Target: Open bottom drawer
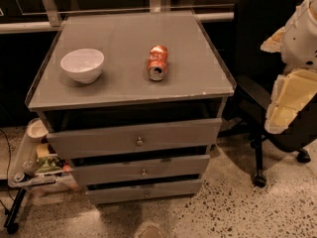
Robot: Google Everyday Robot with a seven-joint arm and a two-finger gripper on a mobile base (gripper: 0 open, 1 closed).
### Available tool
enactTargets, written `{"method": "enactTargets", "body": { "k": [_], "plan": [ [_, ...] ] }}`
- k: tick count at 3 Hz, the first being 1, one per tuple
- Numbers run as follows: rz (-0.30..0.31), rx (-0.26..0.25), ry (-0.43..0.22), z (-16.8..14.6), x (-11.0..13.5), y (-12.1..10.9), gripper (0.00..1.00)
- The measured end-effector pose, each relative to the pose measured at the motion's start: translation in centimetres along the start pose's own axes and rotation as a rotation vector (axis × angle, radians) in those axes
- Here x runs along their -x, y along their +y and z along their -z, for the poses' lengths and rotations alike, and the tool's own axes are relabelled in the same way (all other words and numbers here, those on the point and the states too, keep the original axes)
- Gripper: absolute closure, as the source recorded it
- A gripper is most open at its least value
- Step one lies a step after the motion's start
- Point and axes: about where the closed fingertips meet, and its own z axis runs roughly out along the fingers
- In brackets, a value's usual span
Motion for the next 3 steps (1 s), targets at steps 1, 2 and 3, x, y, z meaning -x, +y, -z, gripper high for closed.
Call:
{"method": "enactTargets", "body": {
  "k": [1,2,3],
  "plan": [
    [0.000,0.000,0.000,0.0,0.0,0.0,0.00],
    [-0.028,0.004,-0.010,-2.3,0.3,0.5,0.00],
    [-0.094,0.046,-0.059,-9.3,2.3,2.7,0.00]
  ]
}}
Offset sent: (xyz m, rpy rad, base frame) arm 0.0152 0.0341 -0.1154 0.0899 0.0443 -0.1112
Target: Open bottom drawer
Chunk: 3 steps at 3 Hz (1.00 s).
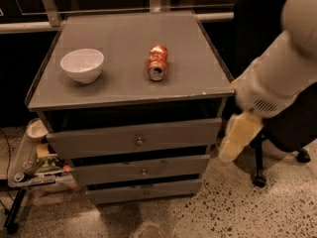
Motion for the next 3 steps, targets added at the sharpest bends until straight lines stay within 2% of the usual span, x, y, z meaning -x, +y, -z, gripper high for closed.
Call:
{"method": "enactTargets", "body": {
  "k": [1,2,3],
  "plan": [
    [-0.017,0.066,-0.037,-8.74,1.74,2.41,0.00],
    [-0.018,0.020,-0.071,-9.57,2.44,1.61,0.00],
    [-0.018,0.020,-0.071,-9.58,2.44,1.62,0.00]
  ]
}}
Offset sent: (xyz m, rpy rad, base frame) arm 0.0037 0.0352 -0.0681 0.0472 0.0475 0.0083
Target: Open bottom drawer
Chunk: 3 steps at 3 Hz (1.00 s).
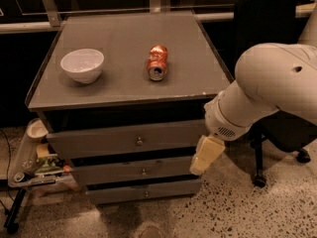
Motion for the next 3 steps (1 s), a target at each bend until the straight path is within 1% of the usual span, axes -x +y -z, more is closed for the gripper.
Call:
{"method": "enactTargets", "body": {
  "k": [1,2,3],
  "plan": [
    [-0.017,0.061,-0.014,-2.6,-0.3,1.7,0.00],
    [-0.073,0.176,-0.068,-9.0,-1.3,5.6,0.00],
    [-0.131,0.210,-0.138,-16.9,-1.5,7.8,0.00]
  ]
}}
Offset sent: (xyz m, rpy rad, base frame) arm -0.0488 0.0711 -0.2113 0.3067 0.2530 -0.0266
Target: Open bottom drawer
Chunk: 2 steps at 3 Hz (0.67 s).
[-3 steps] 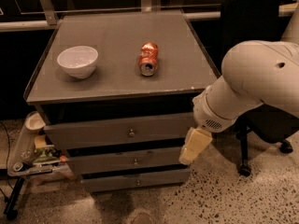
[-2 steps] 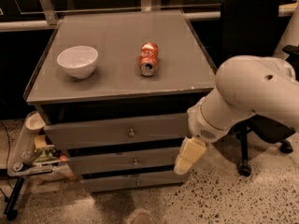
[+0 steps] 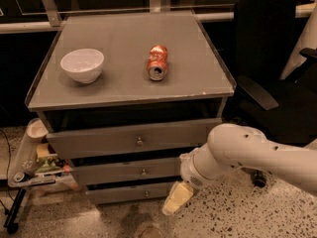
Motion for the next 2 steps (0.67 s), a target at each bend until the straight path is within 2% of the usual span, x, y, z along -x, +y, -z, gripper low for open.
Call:
{"method": "enactTargets", "body": {
  "k": [1,2],
  "plan": [
    [0.000,0.000,0.000,0.0,0.0,0.0,0.00],
    [-0.035,0.027,-0.044,-3.6,-1.1,0.0,0.00]
  ]
}}
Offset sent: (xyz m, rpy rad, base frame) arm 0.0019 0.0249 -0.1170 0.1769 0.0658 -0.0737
